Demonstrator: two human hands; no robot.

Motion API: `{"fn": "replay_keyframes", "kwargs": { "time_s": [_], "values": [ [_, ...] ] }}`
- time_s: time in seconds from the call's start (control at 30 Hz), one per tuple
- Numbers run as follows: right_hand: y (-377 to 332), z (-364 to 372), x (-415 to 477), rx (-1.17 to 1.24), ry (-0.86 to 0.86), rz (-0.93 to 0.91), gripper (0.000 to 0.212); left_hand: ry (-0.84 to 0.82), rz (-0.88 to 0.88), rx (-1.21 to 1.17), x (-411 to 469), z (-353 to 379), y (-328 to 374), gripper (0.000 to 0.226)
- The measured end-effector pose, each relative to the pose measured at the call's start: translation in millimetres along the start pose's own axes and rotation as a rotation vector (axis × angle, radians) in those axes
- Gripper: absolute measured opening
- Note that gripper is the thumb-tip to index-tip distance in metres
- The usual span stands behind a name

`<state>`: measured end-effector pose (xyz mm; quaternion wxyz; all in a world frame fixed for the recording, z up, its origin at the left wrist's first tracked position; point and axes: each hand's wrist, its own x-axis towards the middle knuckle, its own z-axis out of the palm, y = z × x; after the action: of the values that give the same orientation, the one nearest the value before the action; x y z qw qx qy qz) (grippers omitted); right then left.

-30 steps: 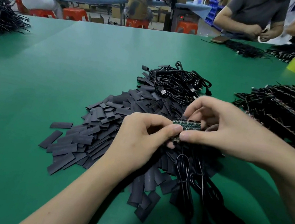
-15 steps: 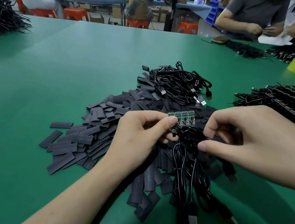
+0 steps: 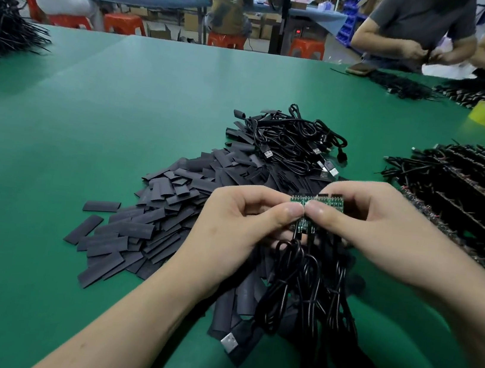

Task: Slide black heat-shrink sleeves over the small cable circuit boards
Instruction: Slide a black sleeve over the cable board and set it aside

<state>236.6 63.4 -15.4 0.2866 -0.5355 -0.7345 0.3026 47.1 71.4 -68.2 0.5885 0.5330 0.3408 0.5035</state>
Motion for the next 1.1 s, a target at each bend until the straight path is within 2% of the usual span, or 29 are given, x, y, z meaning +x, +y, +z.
{"fn": "replay_keyframes", "kwargs": {
  "time_s": [0.13,0.27,0.37,0.47,0.57,0.67,0.8,0.9,1.0,1.1],
  "values": [
    [8,12,-1,0.374,0.015,-0.017,0.029,-0.011,0.029,0.097,0,-2,1,0.012],
    [16,14,1,0.455,-0.021,-0.055,0.025,-0.023,0.005,0.060,0,-2,3,0.021],
    [21,19,-1,0.611,-0.048,-0.037,0.020,-0.068,-0.017,0.002,0,-1,3,0.023],
    [23,17,0,0.695,-0.105,-0.004,0.023,-0.089,-0.028,-0.082,-1,0,5,0.019],
    [29,-8,3,0.677,-0.118,0.042,0.027,-0.061,0.003,-0.057,1,-1,7,0.006],
    [42,-41,0,0.530,-0.052,0.137,0.021,-0.034,0.021,-0.066,2,-4,8,0.007],
    [62,-48,0,-0.111,-0.005,0.231,0.023,-0.007,0.029,-0.093,3,-6,8,0.013],
    [57,-29,5,-0.417,0.113,0.107,0.013,0.055,0.060,-0.022,4,-9,5,0.013],
    [37,-16,9,-0.320,0.241,-0.070,0.013,0.104,0.097,-0.012,5,-11,5,0.011],
    [11,2,14,-0.157,0.107,-0.145,0.028,0.132,0.134,-0.022,5,-10,7,0.011]
  ]
}}
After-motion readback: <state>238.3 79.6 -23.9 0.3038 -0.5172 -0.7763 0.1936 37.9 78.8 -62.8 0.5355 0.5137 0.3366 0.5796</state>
